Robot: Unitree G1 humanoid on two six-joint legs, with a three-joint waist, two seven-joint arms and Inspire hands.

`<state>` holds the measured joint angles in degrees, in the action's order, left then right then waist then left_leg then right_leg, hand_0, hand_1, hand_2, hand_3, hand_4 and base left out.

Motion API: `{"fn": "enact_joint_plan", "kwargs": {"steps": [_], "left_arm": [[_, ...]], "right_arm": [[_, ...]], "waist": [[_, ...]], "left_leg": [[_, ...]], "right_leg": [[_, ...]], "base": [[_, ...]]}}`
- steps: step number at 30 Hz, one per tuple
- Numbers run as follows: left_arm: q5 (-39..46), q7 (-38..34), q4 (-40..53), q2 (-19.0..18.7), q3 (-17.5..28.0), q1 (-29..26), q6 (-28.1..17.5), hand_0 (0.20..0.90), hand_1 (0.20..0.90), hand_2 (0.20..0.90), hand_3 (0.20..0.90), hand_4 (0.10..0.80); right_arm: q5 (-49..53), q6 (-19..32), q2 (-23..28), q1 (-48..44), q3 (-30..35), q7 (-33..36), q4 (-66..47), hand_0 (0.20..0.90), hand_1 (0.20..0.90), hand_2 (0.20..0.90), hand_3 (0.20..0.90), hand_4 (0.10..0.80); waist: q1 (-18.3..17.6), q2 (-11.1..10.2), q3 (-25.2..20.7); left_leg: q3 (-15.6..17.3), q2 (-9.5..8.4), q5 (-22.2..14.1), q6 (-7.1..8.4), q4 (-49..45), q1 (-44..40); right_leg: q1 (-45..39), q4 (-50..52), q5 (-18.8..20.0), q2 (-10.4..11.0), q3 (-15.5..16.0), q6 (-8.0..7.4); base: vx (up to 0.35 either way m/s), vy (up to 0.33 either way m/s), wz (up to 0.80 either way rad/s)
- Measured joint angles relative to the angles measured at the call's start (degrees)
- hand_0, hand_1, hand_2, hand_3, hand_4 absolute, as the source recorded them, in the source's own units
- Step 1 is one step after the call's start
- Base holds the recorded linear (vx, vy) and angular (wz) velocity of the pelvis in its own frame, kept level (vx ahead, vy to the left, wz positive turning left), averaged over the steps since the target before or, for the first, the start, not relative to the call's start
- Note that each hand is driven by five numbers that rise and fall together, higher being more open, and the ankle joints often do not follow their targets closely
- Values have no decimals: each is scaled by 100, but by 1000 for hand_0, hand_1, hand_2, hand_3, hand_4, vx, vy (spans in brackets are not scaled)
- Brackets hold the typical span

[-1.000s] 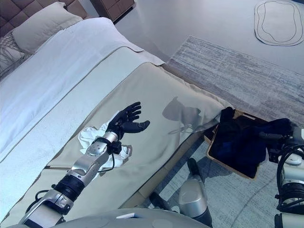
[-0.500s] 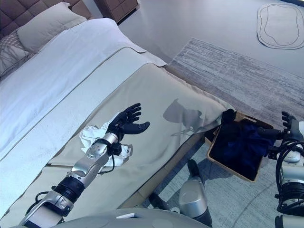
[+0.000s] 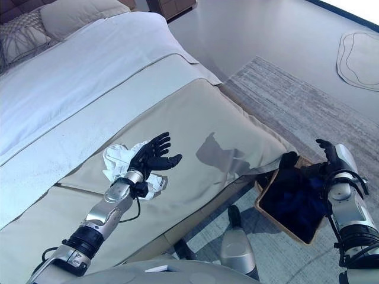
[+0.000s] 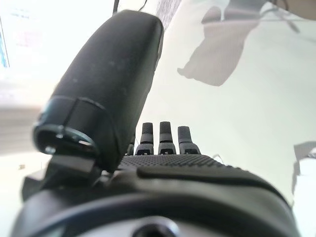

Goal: Pick up the clothes from the bed and place them into the basket

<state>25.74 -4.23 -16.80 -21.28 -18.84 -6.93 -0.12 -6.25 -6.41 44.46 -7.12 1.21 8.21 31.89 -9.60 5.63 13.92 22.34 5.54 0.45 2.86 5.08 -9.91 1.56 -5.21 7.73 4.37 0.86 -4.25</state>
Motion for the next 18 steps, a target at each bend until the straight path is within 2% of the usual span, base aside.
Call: {"fn": "enact_joint_plan", "kwargs": {"steps": [5, 10, 14, 18], "left_arm": [[2, -65, -45, 65, 81, 48, -1, 900, 900, 900, 900, 800], [4, -234, -134, 114, 115, 56, -2, 900, 900, 900, 900, 800], [4, -293, -297, 200, 297, 248, -13, 900, 900, 900, 900, 800], [1, -326, -500, 217, 556, 431, -15, 900, 900, 900, 900, 800]], "right_arm": [[62, 25, -97, -38, -17, 248, -524, 900, 900, 900, 900, 800], [65, 22, -99, -571, -364, 545, -788, 900, 900, 900, 900, 800], [56, 19, -151, -1001, -694, 672, -919, 900, 900, 900, 900, 800], [30, 10, -169, -1537, -1133, 684, -938, 900, 900, 900, 900, 800]], "waist": [[156, -31, -18], [364, -37, -25], [662, -39, -65], [1110, -42, -76]], "left_leg": [[-179, 42, 30, 14, 1, -19], [-559, 40, 177, 20, 1, 182], [-886, 41, 288, 25, 0, 323], [-1241, 31, 407, 28, -1, 519]], "right_leg": [[-130, -1, -2, 7, 196, -2], [-133, -2, -6, 65, 515, -3], [-184, -4, -29, 106, 807, -25], [-214, -4, -40, 154, 1153, -39]], "base": [[-39, -6, 20], [-40, 10, 34], [5, 22, 41], [44, 66, 48]]}}
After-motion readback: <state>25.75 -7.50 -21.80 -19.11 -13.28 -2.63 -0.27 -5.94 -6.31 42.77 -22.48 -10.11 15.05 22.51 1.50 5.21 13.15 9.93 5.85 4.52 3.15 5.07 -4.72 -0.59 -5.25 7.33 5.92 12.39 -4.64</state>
